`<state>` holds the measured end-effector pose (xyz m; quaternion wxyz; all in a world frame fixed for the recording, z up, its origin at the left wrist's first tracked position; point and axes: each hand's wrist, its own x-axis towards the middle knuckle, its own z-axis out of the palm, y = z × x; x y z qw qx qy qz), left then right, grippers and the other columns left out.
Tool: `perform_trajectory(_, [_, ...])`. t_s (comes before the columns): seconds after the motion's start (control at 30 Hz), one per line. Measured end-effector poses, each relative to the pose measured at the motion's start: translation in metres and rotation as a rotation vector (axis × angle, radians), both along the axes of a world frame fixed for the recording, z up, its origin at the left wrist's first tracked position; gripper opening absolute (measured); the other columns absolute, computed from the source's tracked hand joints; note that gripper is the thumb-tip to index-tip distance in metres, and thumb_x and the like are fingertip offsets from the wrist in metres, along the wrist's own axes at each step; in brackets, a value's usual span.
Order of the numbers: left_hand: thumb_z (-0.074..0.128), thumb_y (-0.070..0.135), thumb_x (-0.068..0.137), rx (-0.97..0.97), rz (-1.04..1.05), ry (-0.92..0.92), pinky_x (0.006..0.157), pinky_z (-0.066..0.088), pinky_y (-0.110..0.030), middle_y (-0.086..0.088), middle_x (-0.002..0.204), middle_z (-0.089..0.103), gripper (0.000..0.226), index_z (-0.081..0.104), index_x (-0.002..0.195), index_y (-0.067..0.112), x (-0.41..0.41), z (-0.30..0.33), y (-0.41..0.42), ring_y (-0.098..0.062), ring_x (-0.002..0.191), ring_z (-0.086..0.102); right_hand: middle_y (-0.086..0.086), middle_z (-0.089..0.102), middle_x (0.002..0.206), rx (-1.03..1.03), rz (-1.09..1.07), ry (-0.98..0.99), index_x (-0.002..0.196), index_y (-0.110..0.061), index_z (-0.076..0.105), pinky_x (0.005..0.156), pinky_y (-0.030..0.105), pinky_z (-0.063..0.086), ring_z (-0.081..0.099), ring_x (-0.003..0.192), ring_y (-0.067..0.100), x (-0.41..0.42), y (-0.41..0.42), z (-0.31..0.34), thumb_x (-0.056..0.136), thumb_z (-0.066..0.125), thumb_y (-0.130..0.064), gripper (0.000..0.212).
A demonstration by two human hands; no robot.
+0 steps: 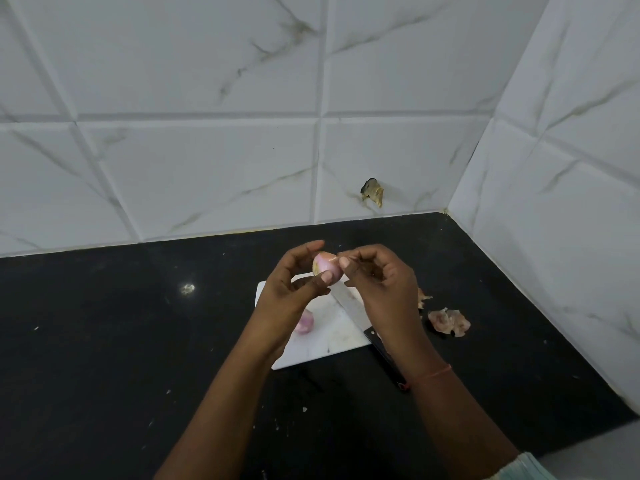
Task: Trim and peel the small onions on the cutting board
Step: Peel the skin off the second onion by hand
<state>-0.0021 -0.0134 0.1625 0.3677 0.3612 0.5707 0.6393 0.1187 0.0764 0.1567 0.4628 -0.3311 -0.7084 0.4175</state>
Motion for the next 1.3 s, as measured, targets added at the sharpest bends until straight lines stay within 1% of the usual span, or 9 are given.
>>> perform_trajectory(0.1, [0.069,0.018,0.090,-0.018,-0.008,-0.006,0.067,0.055,-0.046,0.006,0.121,0.066,0.043,0.057,0.129,0.032,-0.003,-0.001,0.000,-0.016,0.107,0.067,-0.001,0.073,0.086,-0.128,0.019,0.125,0.089,-0.008,0.067,0.067,0.034,0.061,0.071,0.081,0.015,0.000,0.002,0.002,0.088,0.069,-0.011,0.003])
perform_trajectory(0.23, [0.070,0.027,0.087,-0.011,-0.010,-0.022,0.097,0.054,-0.041,0.008,0.121,0.068,0.038,0.063,0.124,0.032,-0.002,-0.008,0.004,-0.017,0.107,0.069,0.004,0.072,0.087,-0.162,0.024,0.149,0.089,-0.013,0.066,0.065,0.035,0.061,0.072,0.081,0.021,0.000,0.002,0.003,0.088,0.068,-0.011,0.003])
perform_trajectory(0.5, [0.075,0.037,0.081,-0.002,-0.034,-0.131,0.105,0.047,-0.049,0.003,0.120,0.070,0.037,0.068,0.116,0.029,-0.002,-0.011,0.006,-0.020,0.112,0.067,0.014,0.071,0.092,-0.265,0.004,0.196,0.094,-0.005,0.066,0.066,0.038,0.061,0.073,0.082,0.024,0.001,0.002,0.007,0.087,0.069,-0.013,0.010])
perform_trajectory(0.67, [0.076,0.004,0.081,0.005,-0.024,-0.191,0.108,0.045,-0.043,0.002,0.123,0.068,0.052,0.061,0.125,0.027,-0.006,-0.016,0.010,-0.019,0.115,0.065,0.018,0.069,0.098,-0.376,0.004,0.240,0.094,-0.009,0.063,0.068,0.038,0.062,0.073,0.085,0.027,0.001,0.001,0.008,0.089,0.066,-0.009,0.005])
perform_trajectory(0.87, [0.068,0.012,0.090,-0.066,-0.079,-0.134,0.111,0.043,-0.042,0.008,0.121,0.070,0.040,0.064,0.125,0.031,-0.006,-0.014,0.008,-0.013,0.117,0.063,0.017,0.067,0.101,-0.332,0.033,0.213,0.096,-0.018,0.059,0.071,0.041,0.062,0.071,0.092,0.030,-0.003,0.000,0.007,0.094,0.059,-0.011,0.006])
perform_trajectory(0.97, [0.066,0.016,0.093,-0.115,-0.114,-0.028,0.092,0.053,-0.043,0.010,0.126,0.065,0.041,0.061,0.128,0.036,-0.007,-0.008,0.004,-0.011,0.110,0.062,0.015,0.068,0.102,-0.352,0.031,0.199,0.098,-0.018,0.058,0.068,0.040,0.061,0.071,0.092,0.028,-0.003,0.000,0.008,0.095,0.059,-0.015,0.004])
perform_trajectory(1.07, [0.064,0.014,0.093,-0.118,-0.145,0.048,0.050,0.050,-0.012,0.011,0.127,0.061,0.042,0.061,0.127,0.038,-0.009,-0.008,0.002,-0.011,0.100,0.062,0.011,0.072,0.092,-0.393,0.030,0.208,0.104,-0.006,0.057,0.055,0.031,0.056,0.071,0.077,0.019,-0.002,-0.001,0.011,0.095,0.058,-0.014,0.012])
perform_trajectory(1.17, [0.066,0.009,0.090,-0.115,-0.120,0.078,0.046,0.044,-0.007,0.011,0.131,0.058,0.045,0.061,0.125,0.038,-0.010,-0.011,0.002,-0.015,0.110,0.060,0.008,0.072,0.086,-0.470,0.035,0.206,0.108,-0.004,0.055,0.047,0.028,0.048,0.067,0.060,0.019,-0.001,-0.001,0.013,0.096,0.057,-0.017,0.017])
perform_trajectory(1.3, [0.065,-0.010,0.084,-0.070,-0.126,0.010,0.044,0.043,-0.007,0.004,0.130,0.060,0.060,0.055,0.131,0.026,-0.011,-0.016,0.005,-0.021,0.111,0.062,0.020,0.073,0.088,-0.660,0.142,0.335,0.113,-0.006,0.051,0.061,0.036,0.060,0.073,0.071,0.033,-0.003,0.001,0.015,0.100,0.050,-0.018,0.018])
